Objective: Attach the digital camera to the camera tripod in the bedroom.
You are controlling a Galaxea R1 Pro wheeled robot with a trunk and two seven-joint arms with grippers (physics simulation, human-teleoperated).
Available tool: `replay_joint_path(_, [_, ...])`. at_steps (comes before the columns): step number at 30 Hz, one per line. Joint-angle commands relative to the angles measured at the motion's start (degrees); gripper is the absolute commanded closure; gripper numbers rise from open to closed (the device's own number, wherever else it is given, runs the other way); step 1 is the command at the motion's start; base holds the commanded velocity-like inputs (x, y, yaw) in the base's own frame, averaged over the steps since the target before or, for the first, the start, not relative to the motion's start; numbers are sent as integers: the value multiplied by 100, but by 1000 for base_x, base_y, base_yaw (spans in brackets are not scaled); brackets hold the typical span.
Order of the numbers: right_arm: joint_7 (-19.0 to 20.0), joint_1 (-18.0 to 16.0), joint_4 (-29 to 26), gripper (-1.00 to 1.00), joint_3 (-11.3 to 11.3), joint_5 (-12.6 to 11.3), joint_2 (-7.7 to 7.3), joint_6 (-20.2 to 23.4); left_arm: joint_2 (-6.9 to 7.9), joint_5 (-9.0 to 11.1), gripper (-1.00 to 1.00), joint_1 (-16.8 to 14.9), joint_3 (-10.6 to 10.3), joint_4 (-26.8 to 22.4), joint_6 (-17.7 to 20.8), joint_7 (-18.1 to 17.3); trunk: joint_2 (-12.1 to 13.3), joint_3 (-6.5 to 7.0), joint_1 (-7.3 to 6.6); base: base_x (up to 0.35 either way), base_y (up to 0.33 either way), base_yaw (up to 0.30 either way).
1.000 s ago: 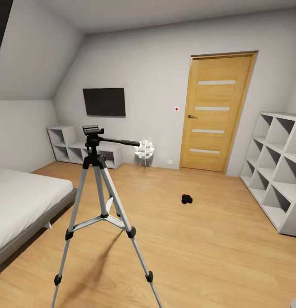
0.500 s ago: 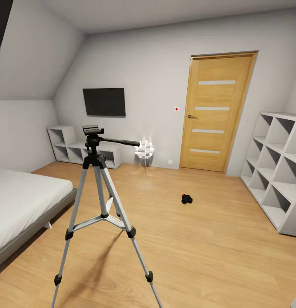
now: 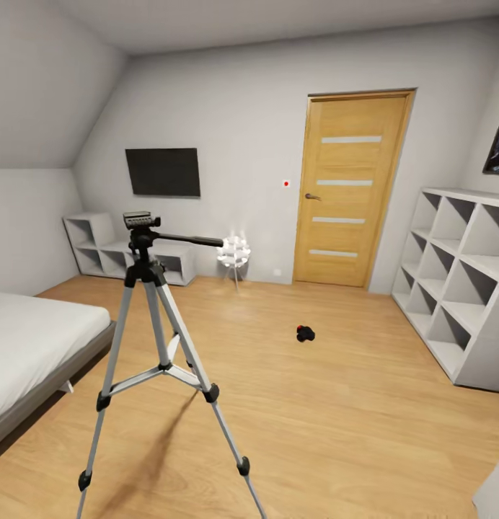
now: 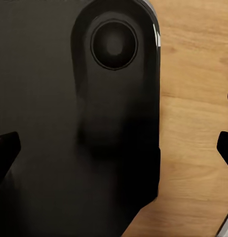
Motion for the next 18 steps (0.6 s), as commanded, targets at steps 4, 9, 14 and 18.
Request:
replay_joint_path(4, [-7,1,-7,-100,-9,-26,-2,-18,-6,7,-100,-1,44,-4,-11,-3,-2,-4,0,0,0,-269])
replay_joint_path(9, [-7,0,-7,-100,-12,-28,-1,-18,-16,3,-100,-2,42,-10,-11,-3,-2,-4,0,0,0,-278])
replay_joint_path(14, [-7,-4,-7,-100,-13,-29,-5,-13,-20,8,-100,-3,44,-12,-4,-5,-2,-4,0,0,0,-280])
replay_joint_path(18, [-7,-1,-7,-100,-13,-29,-6,-14,-20,8,-100,-2,44,-13,-2,-4,-2,-4,0,0,0,-281])
